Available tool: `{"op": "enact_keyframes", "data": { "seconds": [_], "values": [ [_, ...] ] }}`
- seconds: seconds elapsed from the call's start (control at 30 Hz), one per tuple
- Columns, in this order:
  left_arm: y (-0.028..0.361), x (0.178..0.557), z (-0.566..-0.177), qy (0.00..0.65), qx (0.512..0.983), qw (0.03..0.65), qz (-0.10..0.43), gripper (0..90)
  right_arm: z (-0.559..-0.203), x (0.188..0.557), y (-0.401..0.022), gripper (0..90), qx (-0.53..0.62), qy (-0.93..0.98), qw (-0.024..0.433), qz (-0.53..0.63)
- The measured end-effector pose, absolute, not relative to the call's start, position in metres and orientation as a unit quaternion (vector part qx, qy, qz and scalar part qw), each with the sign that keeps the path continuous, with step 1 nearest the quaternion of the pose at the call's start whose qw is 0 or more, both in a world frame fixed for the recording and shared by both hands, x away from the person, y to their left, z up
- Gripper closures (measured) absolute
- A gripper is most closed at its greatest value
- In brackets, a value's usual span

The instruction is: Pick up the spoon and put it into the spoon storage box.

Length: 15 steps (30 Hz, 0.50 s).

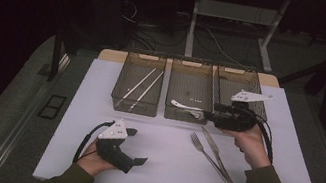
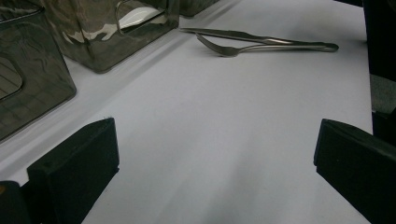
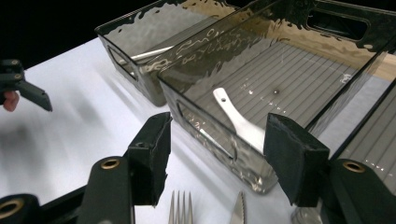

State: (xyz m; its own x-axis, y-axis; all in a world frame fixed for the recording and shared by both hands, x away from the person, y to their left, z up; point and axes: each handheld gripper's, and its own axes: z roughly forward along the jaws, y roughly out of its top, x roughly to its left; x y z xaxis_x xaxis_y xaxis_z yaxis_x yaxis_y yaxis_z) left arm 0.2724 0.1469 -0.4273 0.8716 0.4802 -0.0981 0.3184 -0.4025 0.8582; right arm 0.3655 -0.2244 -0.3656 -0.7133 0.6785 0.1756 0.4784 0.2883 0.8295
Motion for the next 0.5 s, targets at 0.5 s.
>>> {"op": "enact_keyframes", "data": {
  "seconds": [0.5],
  "values": [
    [0.148, 0.272, -0.426, 0.238, 0.833, 0.493, 0.084, 0.0, -0.375, 0.336, -0.246, 39.9, 0.375, 0.808, 0.099, 0.443]
  ]
}}
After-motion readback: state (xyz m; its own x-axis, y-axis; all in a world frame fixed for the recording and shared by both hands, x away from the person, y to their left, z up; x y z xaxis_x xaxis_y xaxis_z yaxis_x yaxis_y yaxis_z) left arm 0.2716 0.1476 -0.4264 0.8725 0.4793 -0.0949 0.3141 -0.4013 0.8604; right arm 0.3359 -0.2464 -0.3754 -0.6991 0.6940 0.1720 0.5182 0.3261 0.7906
